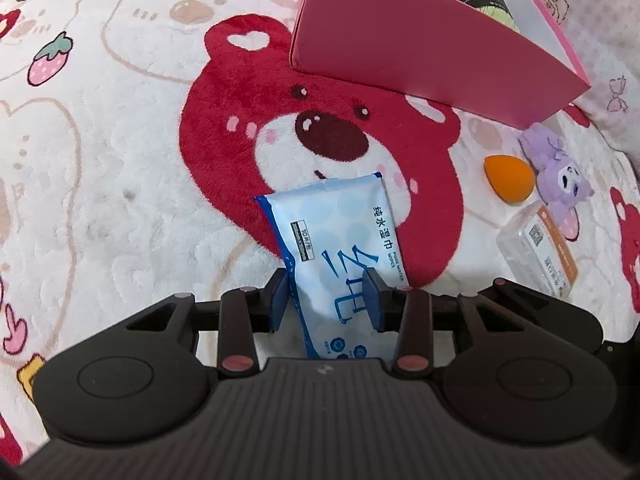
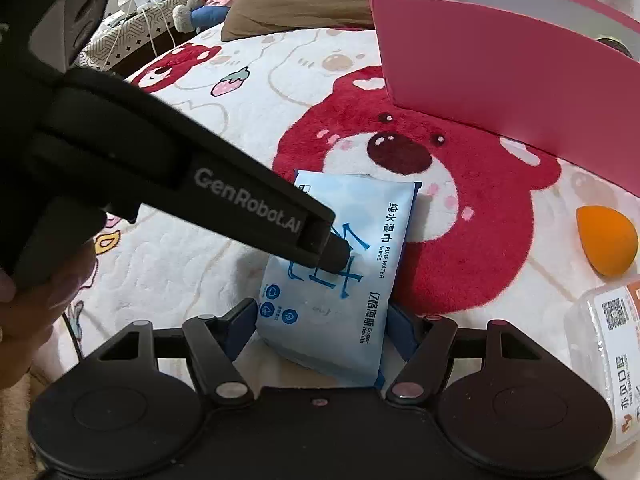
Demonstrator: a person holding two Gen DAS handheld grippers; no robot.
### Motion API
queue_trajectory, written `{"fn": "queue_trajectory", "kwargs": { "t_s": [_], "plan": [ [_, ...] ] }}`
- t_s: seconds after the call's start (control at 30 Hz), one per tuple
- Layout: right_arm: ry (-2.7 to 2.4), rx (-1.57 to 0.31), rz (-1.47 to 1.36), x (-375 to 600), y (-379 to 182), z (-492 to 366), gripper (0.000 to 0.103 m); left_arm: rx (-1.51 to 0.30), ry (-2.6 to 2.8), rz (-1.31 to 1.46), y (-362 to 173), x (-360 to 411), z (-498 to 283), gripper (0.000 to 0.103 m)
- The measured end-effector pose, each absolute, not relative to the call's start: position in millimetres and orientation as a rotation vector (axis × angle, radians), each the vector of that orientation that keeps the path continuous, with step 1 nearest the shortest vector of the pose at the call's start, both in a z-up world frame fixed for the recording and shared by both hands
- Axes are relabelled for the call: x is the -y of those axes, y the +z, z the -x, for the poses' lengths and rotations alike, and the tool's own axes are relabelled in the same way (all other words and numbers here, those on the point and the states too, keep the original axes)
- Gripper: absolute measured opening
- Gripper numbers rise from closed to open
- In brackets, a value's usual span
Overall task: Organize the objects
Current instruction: 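Lift the wet-wipes pack with the left tool into the pink box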
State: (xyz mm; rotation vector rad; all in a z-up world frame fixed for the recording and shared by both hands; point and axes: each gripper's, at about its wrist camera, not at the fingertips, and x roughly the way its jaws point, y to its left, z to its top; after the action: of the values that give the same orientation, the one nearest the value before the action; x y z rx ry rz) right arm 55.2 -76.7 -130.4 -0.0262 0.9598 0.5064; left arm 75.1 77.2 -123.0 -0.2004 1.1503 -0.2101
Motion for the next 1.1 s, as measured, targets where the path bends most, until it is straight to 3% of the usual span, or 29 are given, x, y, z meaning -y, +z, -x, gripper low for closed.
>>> {"fn": "queue_trajectory", "kwargs": {
  "t_s": [0.2, 0.77, 1.1],
  "plan": [
    [0.497, -0.939, 0.044, 74.5, -132.1, -51.0, 0.071, -1.154, -0.216, 0.156, -121.9, -70.7, -70.1, 0.042],
    [0.526, -0.979, -0.129, 100.5, -119.7, -50.7, 0.070, -1.112, -0.256, 0.258, -104.4, -65.0, -61.7, 0.025],
    [0.511, -0.928, -0.117, 120.1, -97.4, -38.2, 0.067, -1.033, -0.323, 0.241, -79.9, -46.6, -47.9, 0.024]
  ]
}}
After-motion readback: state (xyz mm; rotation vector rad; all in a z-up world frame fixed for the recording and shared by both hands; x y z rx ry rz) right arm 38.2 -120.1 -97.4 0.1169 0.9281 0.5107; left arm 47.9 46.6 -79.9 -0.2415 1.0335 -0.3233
